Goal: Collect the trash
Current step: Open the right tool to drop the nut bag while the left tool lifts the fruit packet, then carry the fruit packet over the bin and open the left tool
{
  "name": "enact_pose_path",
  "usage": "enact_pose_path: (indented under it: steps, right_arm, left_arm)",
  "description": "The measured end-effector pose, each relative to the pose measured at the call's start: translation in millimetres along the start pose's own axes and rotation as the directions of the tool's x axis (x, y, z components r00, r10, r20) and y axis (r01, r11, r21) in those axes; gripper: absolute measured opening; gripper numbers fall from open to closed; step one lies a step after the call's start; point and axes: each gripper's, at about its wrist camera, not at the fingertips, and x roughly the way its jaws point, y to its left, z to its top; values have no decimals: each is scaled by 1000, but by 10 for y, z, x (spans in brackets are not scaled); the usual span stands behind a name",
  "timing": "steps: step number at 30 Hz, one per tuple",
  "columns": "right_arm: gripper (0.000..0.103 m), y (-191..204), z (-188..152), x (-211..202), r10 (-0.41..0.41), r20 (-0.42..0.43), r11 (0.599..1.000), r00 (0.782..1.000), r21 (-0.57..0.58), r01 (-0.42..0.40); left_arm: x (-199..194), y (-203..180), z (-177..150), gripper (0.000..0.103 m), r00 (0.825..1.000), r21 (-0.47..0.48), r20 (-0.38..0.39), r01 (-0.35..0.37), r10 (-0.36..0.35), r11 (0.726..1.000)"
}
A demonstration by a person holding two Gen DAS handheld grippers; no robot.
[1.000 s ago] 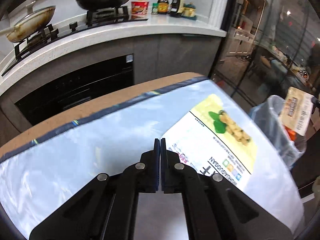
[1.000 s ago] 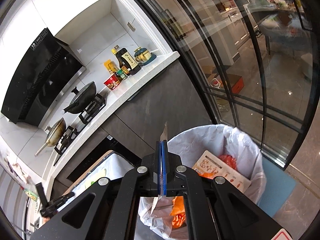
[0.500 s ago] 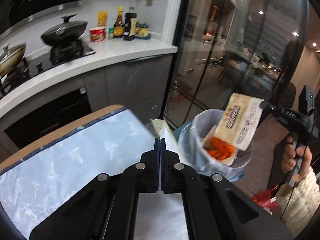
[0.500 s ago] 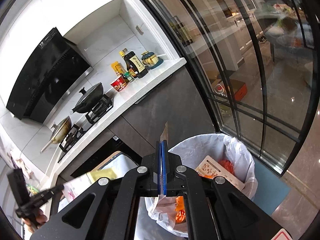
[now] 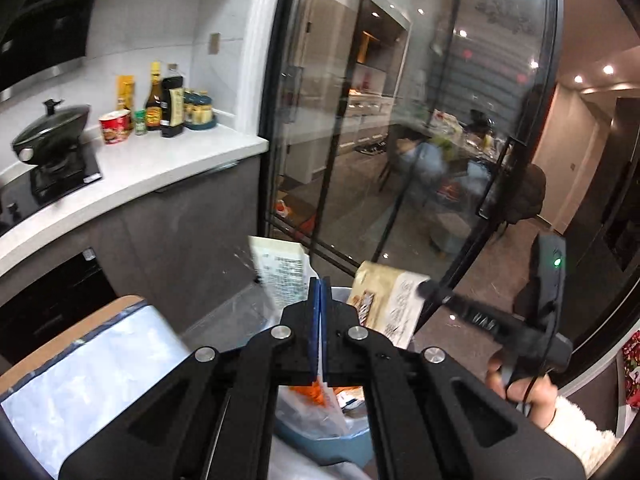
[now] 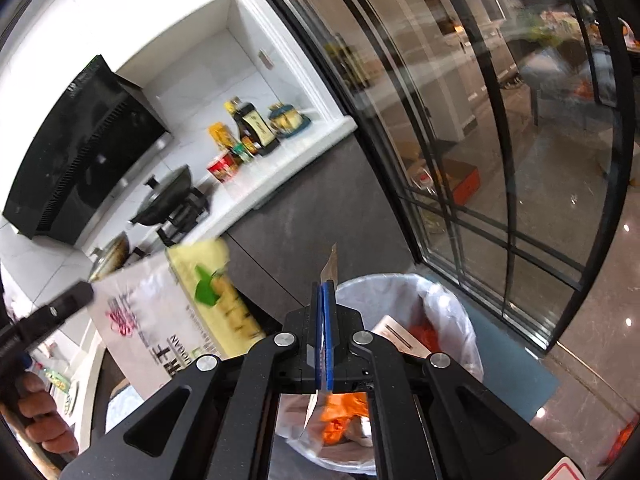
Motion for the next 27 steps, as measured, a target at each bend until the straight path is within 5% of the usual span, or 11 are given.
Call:
enact_pose_path:
  steps: [5, 10, 14, 16, 27]
  right_arm:
    - [22, -183, -126, 159, -129, -44, 992, 991, -10, 129]
    - [39, -289, -199, 60, -138, -37, 990, 990, 19, 139]
    - [47, -179, -214, -100, -136, -8, 990, 991, -32, 135]
    - [49, -101, -216, -187, -123, 4, 991, 992, -48, 123]
    - [51, 429, -382, -508, -58, -26, 990, 998, -128, 54]
  left_arm:
    - [588, -127, -159, 0, 997, -27, -69, 17, -18, 1000]
    - [960, -170, -436, 7, 989, -24, -139, -60, 56, 998]
    - [864, -258, -556, 59, 977, 25, -124, -169, 171, 985]
    - [770, -315, -583, 69, 970, 52, -107, -216, 220, 975]
    - [142, -325, -689, 73, 901, 28, -100, -422, 423, 906]
